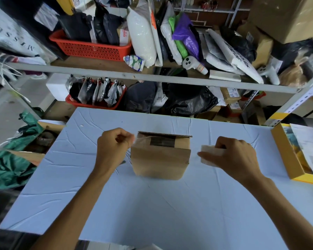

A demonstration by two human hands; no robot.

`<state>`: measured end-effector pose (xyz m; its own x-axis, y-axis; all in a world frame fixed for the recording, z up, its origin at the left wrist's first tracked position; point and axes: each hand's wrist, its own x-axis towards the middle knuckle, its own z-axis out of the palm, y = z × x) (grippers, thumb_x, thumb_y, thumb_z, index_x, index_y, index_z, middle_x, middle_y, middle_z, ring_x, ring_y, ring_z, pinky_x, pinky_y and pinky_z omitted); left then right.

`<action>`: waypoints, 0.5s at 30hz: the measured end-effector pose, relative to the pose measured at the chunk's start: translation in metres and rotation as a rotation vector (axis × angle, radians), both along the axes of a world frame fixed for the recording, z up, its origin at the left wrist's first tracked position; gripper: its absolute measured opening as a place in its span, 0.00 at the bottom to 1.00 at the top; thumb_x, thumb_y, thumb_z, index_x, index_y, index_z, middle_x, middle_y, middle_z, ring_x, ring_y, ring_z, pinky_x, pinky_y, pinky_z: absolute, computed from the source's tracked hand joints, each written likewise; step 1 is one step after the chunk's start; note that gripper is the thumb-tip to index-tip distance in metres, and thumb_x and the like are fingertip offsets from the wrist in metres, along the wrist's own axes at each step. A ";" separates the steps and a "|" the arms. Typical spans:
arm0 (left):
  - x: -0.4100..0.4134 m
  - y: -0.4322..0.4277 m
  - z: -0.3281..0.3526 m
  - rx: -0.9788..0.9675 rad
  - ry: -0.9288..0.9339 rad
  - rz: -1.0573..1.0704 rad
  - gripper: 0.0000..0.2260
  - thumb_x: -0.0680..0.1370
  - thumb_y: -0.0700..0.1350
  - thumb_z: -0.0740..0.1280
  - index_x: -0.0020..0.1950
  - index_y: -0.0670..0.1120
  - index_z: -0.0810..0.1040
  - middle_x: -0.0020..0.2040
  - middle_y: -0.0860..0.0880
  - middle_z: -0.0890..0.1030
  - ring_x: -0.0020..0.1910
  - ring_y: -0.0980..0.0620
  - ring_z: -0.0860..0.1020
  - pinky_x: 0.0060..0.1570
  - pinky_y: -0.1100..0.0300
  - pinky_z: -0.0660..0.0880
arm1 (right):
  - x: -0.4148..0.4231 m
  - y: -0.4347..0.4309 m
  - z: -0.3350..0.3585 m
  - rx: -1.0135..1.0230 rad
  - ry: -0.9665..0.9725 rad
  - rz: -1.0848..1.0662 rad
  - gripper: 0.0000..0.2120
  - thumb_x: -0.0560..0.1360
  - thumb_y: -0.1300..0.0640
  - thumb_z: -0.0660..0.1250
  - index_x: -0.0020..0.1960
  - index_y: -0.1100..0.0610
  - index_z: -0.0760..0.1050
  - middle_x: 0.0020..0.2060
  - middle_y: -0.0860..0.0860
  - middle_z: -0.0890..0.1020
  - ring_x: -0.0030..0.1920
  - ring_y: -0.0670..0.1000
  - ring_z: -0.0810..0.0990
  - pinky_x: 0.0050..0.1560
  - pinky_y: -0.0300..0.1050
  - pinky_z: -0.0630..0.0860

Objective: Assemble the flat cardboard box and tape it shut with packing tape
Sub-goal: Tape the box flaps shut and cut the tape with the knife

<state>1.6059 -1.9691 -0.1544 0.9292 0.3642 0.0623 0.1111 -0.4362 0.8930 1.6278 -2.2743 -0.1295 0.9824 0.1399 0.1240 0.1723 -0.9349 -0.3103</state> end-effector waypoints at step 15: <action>-0.001 0.007 -0.017 -0.099 0.029 -0.073 0.04 0.71 0.45 0.74 0.42 0.52 0.82 0.36 0.52 0.84 0.35 0.58 0.81 0.41 0.62 0.78 | 0.005 -0.010 0.007 0.214 0.187 0.088 0.11 0.66 0.42 0.74 0.38 0.50 0.80 0.35 0.47 0.81 0.38 0.49 0.78 0.37 0.49 0.76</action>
